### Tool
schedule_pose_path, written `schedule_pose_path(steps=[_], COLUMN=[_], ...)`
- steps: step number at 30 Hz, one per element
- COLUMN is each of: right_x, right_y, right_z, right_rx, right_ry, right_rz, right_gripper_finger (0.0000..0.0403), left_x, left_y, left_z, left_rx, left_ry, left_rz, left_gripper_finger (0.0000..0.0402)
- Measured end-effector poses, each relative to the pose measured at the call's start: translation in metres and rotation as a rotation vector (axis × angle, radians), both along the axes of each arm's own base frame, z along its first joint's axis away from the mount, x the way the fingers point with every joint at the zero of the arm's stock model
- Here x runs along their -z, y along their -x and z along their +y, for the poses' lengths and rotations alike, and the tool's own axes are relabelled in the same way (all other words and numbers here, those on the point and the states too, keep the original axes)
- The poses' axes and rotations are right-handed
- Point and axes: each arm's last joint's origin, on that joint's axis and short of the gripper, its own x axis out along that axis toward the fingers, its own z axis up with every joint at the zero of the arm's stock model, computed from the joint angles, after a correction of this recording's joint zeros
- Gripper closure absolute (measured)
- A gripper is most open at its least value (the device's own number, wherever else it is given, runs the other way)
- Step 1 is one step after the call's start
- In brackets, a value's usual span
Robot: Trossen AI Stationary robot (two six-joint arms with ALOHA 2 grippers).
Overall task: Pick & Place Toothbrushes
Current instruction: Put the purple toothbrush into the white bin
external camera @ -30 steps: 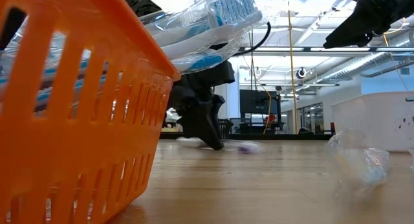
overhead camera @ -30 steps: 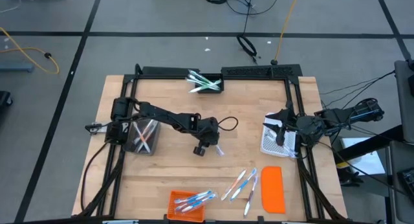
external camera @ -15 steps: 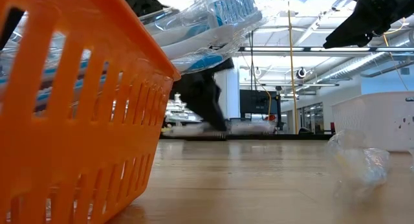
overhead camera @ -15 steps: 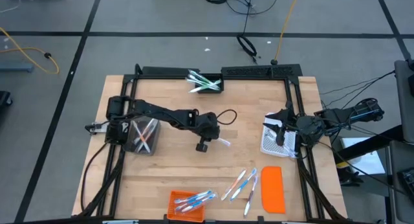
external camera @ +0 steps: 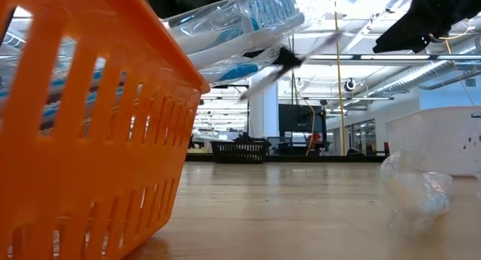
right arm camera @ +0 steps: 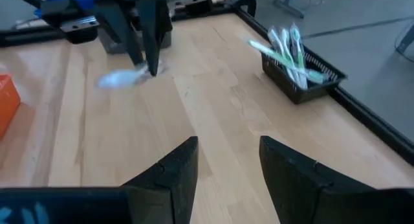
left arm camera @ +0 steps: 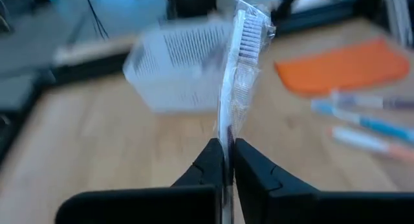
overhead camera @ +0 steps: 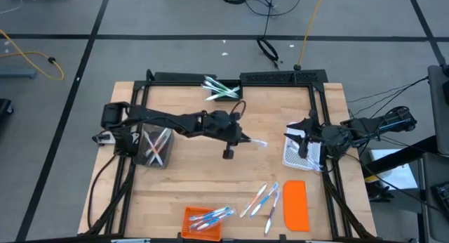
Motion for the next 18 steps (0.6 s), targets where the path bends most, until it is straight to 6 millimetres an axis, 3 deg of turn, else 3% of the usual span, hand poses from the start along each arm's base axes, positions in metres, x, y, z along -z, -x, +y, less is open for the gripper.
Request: schedule_pose_path(steps=[4,9,18], right_x=[-0.004,-0.01,-0.019], right_y=[-0.003,-0.01,-0.033], right_z=[0.001,0.004,0.012], right_rx=[-0.022,-0.085,-0.136], right_ry=[0.025,0.051,0.153], right_rz=[-0.029,-0.087,-0.172], right_gripper_finger=[0.0247,0.0247,0.0247], left_x=[-0.014,-0.026,-0.039], left_y=[-0.003,-0.007,-0.008], left_z=[0.002,0.003,0.003], left_rx=[-0.017,-0.027,-0.034], left_ry=[-0.007,0.004,0.023], left_rz=[-0.123,-0.258,-0.384], left_gripper_finger=[0.0395,0.0378,0.0387])
